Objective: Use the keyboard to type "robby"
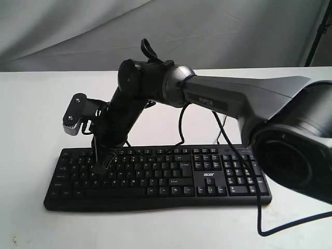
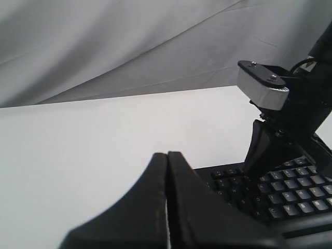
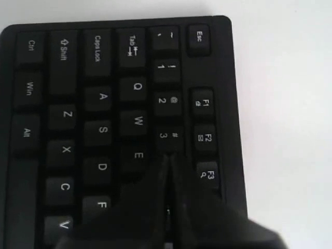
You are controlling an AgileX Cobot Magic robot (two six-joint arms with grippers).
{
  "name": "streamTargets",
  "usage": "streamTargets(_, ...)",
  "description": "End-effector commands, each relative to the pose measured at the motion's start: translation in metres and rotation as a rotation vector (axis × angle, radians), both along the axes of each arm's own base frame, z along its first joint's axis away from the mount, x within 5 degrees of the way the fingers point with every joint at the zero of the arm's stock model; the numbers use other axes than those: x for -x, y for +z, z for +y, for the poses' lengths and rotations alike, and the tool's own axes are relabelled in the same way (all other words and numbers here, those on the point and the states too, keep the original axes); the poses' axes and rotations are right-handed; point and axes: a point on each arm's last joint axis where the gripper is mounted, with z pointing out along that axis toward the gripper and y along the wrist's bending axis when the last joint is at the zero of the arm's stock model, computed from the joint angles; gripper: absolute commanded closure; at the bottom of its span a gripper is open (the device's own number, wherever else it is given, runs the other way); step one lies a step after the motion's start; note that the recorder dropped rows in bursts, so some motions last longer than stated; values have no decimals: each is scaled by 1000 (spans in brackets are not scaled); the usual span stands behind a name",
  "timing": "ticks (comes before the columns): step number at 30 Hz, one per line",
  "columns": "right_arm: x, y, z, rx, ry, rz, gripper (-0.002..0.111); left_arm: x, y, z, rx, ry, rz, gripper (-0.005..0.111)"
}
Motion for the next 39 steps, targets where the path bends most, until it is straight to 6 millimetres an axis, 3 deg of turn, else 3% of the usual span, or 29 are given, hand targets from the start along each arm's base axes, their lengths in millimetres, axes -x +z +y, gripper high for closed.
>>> streamTargets(1,1,3,1,1,-4,10,108,0,-1,0,-1,-5,-5,107)
streamTargets(14,10,2,5,12,49,28,108,0,-1,0,-1,-5,-5,107)
streamTargets(39,8,0,2,53,28,7,108,0,-1,0,-1,-5,-5,107)
